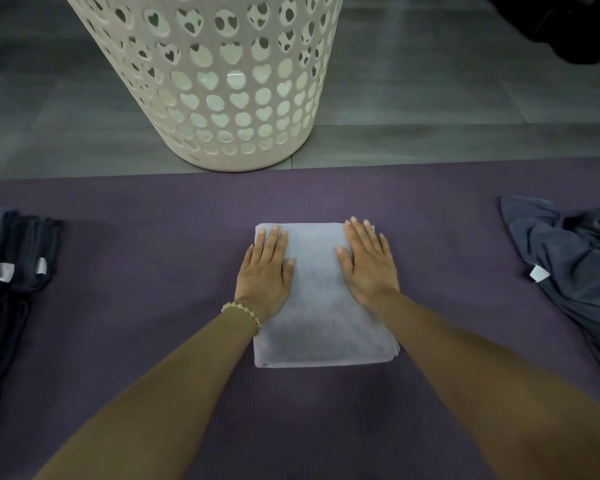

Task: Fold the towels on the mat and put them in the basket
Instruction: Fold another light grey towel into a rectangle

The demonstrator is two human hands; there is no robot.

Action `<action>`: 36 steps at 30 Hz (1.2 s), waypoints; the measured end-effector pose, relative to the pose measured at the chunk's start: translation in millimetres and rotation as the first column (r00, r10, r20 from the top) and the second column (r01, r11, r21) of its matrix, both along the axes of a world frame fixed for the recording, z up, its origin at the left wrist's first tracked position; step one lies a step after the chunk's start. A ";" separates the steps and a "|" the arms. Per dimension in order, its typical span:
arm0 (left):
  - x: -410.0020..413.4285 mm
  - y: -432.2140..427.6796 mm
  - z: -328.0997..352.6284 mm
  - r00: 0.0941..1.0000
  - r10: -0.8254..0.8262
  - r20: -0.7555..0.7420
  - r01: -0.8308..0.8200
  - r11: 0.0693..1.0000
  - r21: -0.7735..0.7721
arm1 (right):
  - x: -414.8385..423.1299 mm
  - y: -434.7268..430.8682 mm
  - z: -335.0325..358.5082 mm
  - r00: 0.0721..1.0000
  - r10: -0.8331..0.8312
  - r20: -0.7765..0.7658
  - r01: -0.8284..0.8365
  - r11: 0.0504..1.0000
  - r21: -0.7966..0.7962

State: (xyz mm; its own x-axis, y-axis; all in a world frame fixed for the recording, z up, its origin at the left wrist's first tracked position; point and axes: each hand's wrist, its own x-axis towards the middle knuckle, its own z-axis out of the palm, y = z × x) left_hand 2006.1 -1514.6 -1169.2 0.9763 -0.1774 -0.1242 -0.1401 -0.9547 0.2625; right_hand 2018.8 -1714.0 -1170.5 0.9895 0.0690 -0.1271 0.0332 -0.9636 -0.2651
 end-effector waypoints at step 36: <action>-26.9 22.1 32.2 0.682 0.366 -0.633 -0.730 0.387 -0.563 | -22.8 -14.0 25.9 0.707 -0.499 -0.502 0.697 0.609 0.377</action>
